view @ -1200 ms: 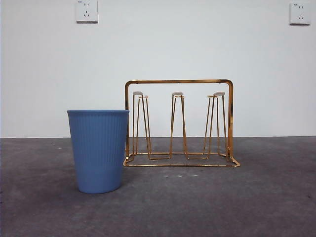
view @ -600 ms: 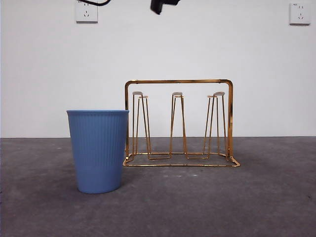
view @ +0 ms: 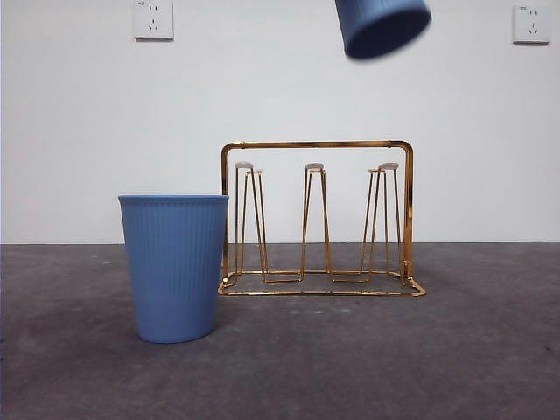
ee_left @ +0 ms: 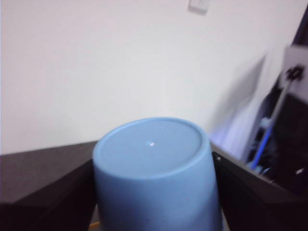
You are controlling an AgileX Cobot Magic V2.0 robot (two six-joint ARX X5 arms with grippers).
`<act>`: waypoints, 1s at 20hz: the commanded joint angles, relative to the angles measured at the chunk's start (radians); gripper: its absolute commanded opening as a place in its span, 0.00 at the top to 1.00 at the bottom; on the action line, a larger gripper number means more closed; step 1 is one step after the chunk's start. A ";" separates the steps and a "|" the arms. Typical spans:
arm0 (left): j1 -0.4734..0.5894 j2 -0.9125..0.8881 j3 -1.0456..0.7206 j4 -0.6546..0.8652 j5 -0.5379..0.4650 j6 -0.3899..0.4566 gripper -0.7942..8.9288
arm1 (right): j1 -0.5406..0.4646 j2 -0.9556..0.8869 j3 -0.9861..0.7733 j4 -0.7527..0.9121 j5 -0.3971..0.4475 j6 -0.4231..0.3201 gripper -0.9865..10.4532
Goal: Pick up cup 1,put cup 1 in the cup rack,pick up cup 2,put cup 2 in the cup rack
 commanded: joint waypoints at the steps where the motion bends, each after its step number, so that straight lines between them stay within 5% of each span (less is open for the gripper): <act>1: -0.007 0.062 0.039 0.010 -0.064 0.047 0.93 | 0.000 -0.003 -0.006 -0.014 0.000 0.001 0.75; 20: -0.003 0.307 0.103 0.071 -0.142 0.053 0.93 | 0.000 -0.003 -0.006 -0.045 -0.001 -0.026 0.75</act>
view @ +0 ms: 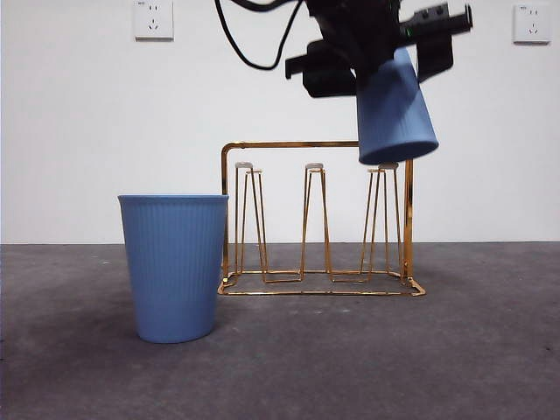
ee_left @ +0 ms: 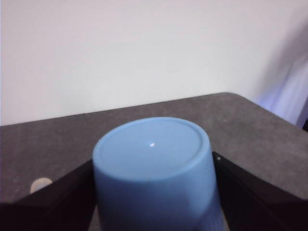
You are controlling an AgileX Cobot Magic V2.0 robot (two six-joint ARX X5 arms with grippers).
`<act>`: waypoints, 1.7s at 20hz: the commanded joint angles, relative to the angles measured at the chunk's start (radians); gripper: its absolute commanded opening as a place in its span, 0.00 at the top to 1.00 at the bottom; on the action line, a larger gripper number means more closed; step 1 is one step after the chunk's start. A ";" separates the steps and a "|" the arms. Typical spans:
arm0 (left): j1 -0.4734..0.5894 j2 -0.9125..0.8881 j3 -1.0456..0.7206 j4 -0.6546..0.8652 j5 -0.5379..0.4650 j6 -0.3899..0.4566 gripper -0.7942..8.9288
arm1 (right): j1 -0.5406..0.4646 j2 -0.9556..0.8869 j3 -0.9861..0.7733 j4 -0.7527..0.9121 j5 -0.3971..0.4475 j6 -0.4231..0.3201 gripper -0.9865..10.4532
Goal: Pick up cup 1,put cup 1 in the cup rack,pick up cup 2,put cup 2 in the cup rack
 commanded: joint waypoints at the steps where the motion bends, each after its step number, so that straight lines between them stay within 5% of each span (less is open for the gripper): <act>1: 0.001 0.026 0.003 0.003 -0.010 0.008 0.93 | 0.000 -0.003 -0.006 0.004 -0.001 -0.008 0.75; 25: -0.011 0.122 0.003 -0.142 0.000 -0.094 0.93 | 0.000 -0.003 -0.006 0.015 -0.004 -0.029 0.75; 34: -0.003 0.169 0.003 -0.211 0.077 -0.138 0.93 | 0.000 -0.003 -0.006 0.014 -0.003 -0.031 0.75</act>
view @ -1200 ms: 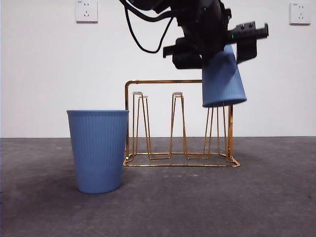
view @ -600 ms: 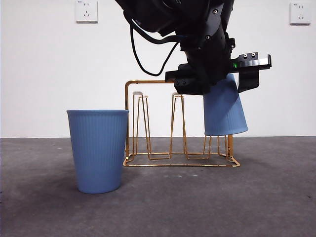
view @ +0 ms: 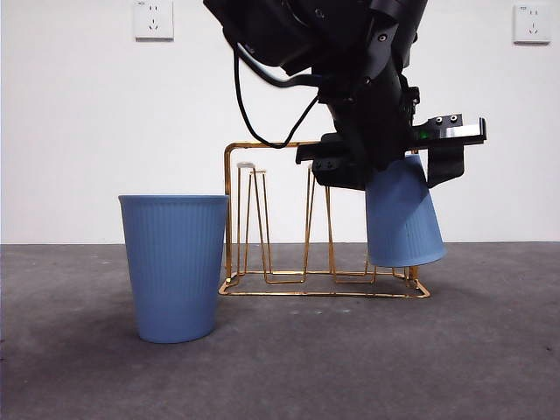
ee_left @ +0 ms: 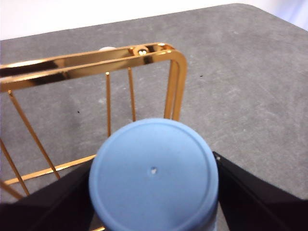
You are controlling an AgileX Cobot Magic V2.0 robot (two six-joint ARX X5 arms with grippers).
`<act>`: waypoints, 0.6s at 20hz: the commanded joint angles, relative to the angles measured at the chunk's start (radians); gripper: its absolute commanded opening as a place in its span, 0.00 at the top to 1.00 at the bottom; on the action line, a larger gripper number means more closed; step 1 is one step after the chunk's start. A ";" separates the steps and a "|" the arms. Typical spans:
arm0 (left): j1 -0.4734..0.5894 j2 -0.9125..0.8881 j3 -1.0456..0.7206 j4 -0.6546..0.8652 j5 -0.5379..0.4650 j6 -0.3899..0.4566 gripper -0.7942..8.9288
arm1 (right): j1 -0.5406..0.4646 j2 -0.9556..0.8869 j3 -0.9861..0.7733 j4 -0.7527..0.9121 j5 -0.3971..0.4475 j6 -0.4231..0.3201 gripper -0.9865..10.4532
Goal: Pick up cup 1,put cup 1 in the cup rack,pick up cup 2,put cup 2 in the cup rack
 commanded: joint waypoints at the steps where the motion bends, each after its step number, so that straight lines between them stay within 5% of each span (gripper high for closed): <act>1: 0.001 0.045 -0.009 -0.035 0.018 -0.032 0.93 | 0.000 -0.002 -0.006 0.010 -0.003 -0.007 0.75; 5: 0.003 0.045 -0.009 -0.061 0.031 -0.040 0.88 | 0.000 -0.002 -0.006 0.009 -0.003 -0.008 0.75; 9: 0.009 0.045 -0.009 -0.074 0.098 -0.040 0.43 | 0.000 -0.002 -0.006 0.009 -0.003 -0.011 0.75; 12: 0.009 0.044 -0.007 -0.101 0.098 -0.040 0.43 | 0.000 -0.002 -0.006 0.010 -0.003 -0.012 0.75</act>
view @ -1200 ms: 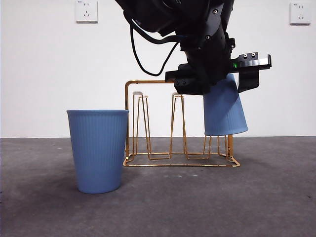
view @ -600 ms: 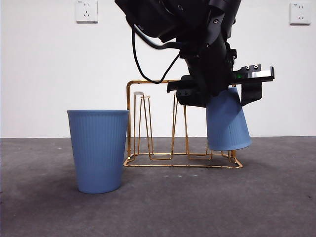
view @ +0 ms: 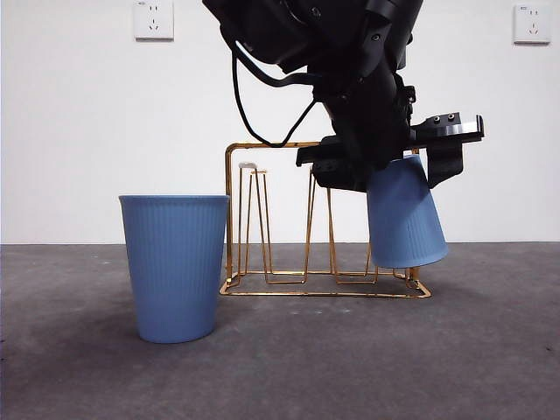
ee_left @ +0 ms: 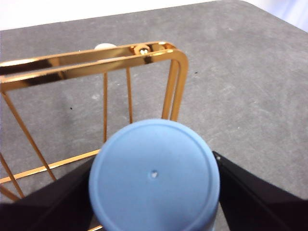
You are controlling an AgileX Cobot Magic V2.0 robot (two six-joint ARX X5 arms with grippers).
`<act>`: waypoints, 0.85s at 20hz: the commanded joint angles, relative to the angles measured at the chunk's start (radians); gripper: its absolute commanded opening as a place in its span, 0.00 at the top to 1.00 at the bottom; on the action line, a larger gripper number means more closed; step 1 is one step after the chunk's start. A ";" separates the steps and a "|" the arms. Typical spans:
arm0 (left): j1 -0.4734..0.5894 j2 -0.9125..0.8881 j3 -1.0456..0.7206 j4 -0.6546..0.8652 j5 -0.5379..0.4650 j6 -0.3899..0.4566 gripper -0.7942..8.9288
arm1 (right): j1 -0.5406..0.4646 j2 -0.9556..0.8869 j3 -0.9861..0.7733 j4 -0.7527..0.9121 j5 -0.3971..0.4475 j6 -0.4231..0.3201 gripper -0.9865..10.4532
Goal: Pick up cup 1,put cup 1 in the cup rack,pick up cup 2,put cup 2 in the cup rack
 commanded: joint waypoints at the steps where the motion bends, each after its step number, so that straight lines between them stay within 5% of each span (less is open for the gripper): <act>1: -0.004 0.042 -0.021 -0.088 0.045 -0.022 0.43 | 0.000 -0.002 -0.006 0.010 -0.003 -0.011 0.75; 17: -0.014 0.038 0.179 -0.676 0.280 -0.072 0.43 | 0.000 -0.002 -0.006 0.010 -0.003 -0.026 0.75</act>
